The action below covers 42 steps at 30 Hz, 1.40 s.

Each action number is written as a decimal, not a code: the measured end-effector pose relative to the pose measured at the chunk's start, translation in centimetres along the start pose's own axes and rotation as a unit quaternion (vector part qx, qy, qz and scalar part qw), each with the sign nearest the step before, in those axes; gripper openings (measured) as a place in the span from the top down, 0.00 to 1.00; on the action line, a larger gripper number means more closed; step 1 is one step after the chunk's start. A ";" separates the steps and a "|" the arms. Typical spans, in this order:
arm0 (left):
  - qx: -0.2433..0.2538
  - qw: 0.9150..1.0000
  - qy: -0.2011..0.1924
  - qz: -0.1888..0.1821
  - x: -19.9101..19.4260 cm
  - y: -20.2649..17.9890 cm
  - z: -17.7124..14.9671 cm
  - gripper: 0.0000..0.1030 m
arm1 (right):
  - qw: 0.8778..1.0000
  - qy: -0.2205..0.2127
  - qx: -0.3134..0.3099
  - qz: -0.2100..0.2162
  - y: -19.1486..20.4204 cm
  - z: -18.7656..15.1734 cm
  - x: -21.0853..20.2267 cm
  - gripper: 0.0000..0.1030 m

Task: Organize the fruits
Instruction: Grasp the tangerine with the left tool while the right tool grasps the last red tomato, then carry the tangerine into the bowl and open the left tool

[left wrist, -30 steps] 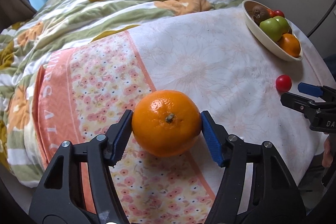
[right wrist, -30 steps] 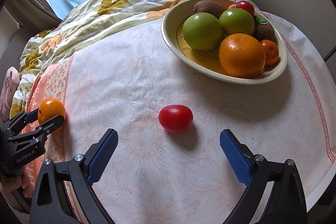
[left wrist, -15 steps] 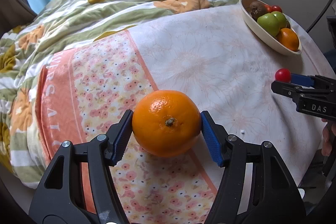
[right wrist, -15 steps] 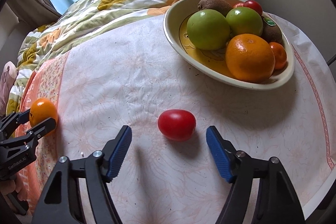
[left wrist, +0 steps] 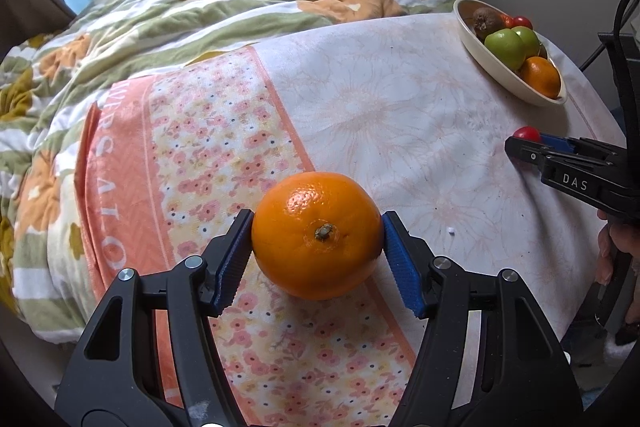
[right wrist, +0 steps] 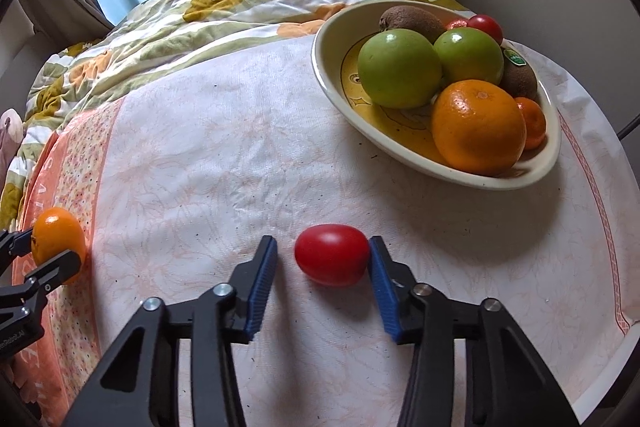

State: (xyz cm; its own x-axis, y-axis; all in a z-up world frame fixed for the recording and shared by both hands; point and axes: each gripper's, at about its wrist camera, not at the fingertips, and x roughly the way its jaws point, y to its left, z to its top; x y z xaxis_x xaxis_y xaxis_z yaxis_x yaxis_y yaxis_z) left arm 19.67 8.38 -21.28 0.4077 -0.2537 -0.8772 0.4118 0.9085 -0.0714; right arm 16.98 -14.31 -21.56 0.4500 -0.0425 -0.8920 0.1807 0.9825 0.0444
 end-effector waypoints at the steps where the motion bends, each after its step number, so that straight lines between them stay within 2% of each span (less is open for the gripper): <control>1: -0.001 1.000 -0.002 0.000 -0.2 0.0 0.0 0.35 | 1.000 -0.001 0.002 0.001 -0.1 0.0 0.0 0.67; 10: -0.004 1.000 -0.015 -0.003 -1.9 -0.1 0.4 0.35 | 1.000 -0.015 0.000 0.012 -0.1 -0.2 -1.5 0.67; 21: 0.000 0.998 -0.056 -0.005 -6.1 -2.7 3.7 0.35 | 0.997 -0.054 -0.001 0.045 -1.4 1.3 -7.2 0.67; 32: -0.023 0.995 -0.096 0.003 -8.2 -9.7 8.6 0.35 | 0.993 -0.084 -0.035 0.076 -7.1 5.0 -10.6 0.67; 42: -0.049 0.994 -0.100 -0.005 -4.6 -17.1 13.2 0.35 | 0.989 -0.081 -0.074 0.095 -13.5 8.9 -9.5 0.67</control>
State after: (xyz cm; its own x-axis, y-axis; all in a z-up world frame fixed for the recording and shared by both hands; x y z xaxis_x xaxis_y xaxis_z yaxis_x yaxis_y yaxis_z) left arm 21.48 -10.33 -9.75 0.5626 -0.3146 -0.7645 0.3397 0.9311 -0.1332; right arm 18.00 -28.77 -9.69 0.6004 0.1284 -0.7893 -0.0449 0.9909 0.1271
